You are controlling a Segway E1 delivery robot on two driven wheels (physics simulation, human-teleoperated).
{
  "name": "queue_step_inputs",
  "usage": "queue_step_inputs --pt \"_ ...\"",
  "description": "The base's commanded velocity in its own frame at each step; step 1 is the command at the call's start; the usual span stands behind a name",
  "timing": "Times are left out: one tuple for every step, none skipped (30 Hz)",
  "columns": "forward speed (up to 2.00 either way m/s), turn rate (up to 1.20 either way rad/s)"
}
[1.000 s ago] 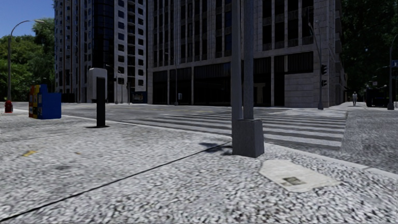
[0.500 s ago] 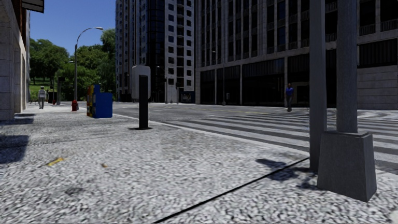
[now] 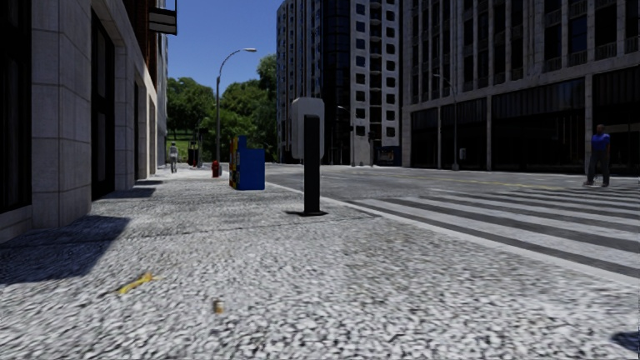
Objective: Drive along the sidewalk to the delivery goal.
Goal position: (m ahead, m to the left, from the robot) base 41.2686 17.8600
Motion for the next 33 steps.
queue_step_inputs --pt "1.77 0.61" --pt "1.77 0.61" --pt "1.77 0.61" --pt "1.77 0.61" --pt "1.77 0.61" --pt "1.77 0.61" --pt "1.77 0.61" --pt "1.77 0.61" --pt "1.77 0.61" --pt "1.77 0.61" --pt "1.77 0.61" --pt "1.77 0.61" --pt "1.77 0.61" --pt "1.77 0.61" --pt "1.77 0.61" --pt "1.77 0.61" --pt "1.77 0.61" --pt "1.77 0.59" --pt "1.77 0.59" --pt "1.77 0.57" --pt "1.77 0.56" --pt "1.77 0.55" --pt "1.77 0.55" --pt "1.77 0.52" --pt "2.00 0.00" --pt "2.00 0.00" --pt "2.00 0.00" --pt "2.00 0.00" --pt "2.00 0.00" --pt "2.00 0.00" --pt "2.00 0.00" --pt "2.00 0.00" --pt "2.00 0.00"
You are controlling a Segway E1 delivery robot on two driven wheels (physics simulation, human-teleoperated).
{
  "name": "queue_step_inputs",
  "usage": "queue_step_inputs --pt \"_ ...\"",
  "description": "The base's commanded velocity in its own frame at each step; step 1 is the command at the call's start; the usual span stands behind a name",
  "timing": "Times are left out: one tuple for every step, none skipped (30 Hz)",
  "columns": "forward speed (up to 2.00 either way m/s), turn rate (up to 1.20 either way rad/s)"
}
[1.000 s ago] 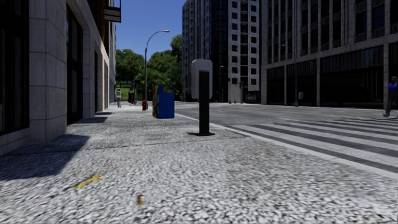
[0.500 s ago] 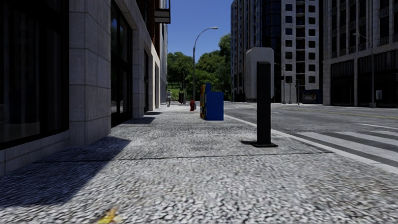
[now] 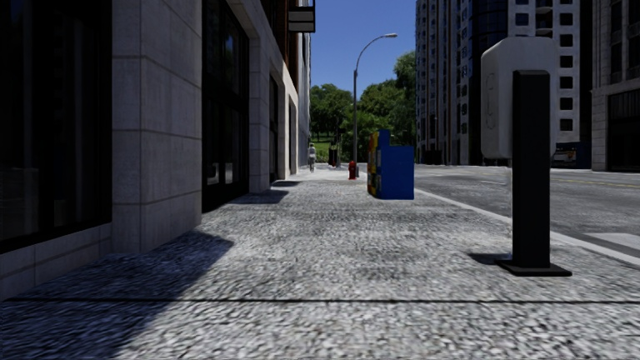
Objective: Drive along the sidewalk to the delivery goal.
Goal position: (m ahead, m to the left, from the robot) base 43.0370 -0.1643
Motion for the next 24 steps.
queue_step_inputs --pt "2.00 0.00" --pt "2.00 0.00" --pt "2.00 0.00" --pt "2.00 0.00" --pt "2.00 0.00" --pt "2.00 0.00" --pt "2.00 0.00" --pt "2.00 0.00" --pt "2.00 0.00" --pt "2.00 0.00" --pt "2.00 0.00" --pt "2.00 0.00" --pt "2.00 0.00" --pt "2.00 0.00" --pt "2.00 0.00" --pt "2.00 0.00" --pt "2.00 0.00" --pt "2.00 0.00" --pt "2.00 0.00" --pt "2.00 0.00" --pt "2.00 0.00" --pt "2.00 0.00" --pt "2.00 0.00" --pt "2.00 0.00"
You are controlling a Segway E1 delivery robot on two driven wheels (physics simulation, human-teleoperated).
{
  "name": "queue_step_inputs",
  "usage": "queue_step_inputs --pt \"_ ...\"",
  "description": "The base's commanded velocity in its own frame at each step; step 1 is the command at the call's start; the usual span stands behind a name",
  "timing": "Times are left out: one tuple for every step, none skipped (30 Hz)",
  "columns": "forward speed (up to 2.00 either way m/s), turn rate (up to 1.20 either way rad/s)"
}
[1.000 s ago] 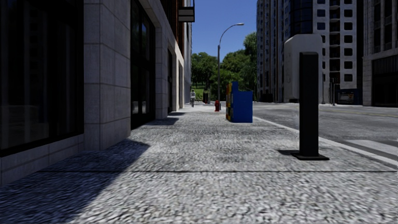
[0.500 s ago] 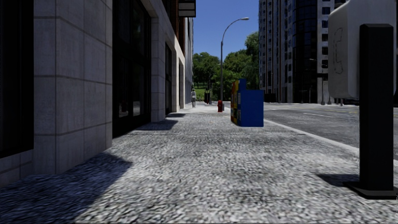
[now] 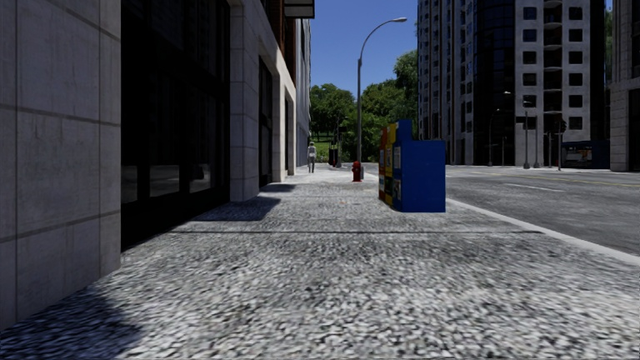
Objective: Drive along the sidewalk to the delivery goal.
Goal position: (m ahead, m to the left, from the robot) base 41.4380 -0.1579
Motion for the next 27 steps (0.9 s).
queue_step_inputs --pt "2.00 0.00" --pt "2.00 0.00" --pt "2.00 0.00" --pt "2.00 0.00" --pt "2.00 0.00" --pt "2.00 0.00" --pt "2.00 0.00" --pt "2.00 0.00" --pt "2.00 0.00" --pt "2.00 0.00" --pt "2.00 0.00" --pt "2.00 0.00" --pt "2.00 0.00" --pt "2.00 0.00" --pt "2.00 0.00" --pt "2.00 0.00" --pt "2.00 0.00" --pt "2.00 0.00" --pt "2.00 0.00" --pt "2.00 0.00" --pt "2.00 0.00" --pt "2.00 0.00" --pt "2.00 0.00" --pt "2.00 0.00" --pt "2.00 0.00" --pt "2.00 0.00" --pt "2.00 0.00"
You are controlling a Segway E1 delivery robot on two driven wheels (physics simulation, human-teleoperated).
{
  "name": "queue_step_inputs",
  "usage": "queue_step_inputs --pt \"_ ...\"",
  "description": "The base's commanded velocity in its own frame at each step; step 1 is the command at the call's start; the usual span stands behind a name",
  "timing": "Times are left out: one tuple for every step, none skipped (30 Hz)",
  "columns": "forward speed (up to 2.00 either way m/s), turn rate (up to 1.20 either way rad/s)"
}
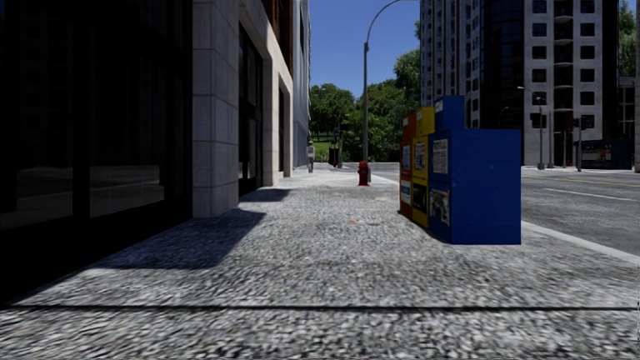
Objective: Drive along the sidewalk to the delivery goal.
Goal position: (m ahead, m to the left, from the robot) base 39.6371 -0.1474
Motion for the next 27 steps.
queue_step_inputs --pt "2.00 0.00" --pt "2.00 0.00" --pt "2.00 0.00" --pt "2.00 0.00" --pt "2.00 0.00" --pt "2.00 0.00" --pt "2.00 0.00" --pt "2.00 0.00" --pt "2.00 0.00" --pt "2.00 0.00" --pt "2.00 0.00" --pt "2.00 0.00" --pt "2.00 0.00" --pt "2.00 0.00" --pt "2.00 0.00" --pt "2.00 0.00" --pt "2.00 0.00" --pt "2.00 0.00" --pt "2.00 0.00" --pt "2.00 0.00" --pt "2.00 0.00" --pt "2.00 0.00" --pt "2.00 0.00" --pt "2.00 0.00" --pt "2.00 0.00" --pt "2.00 0.00" --pt "2.00 0.00"
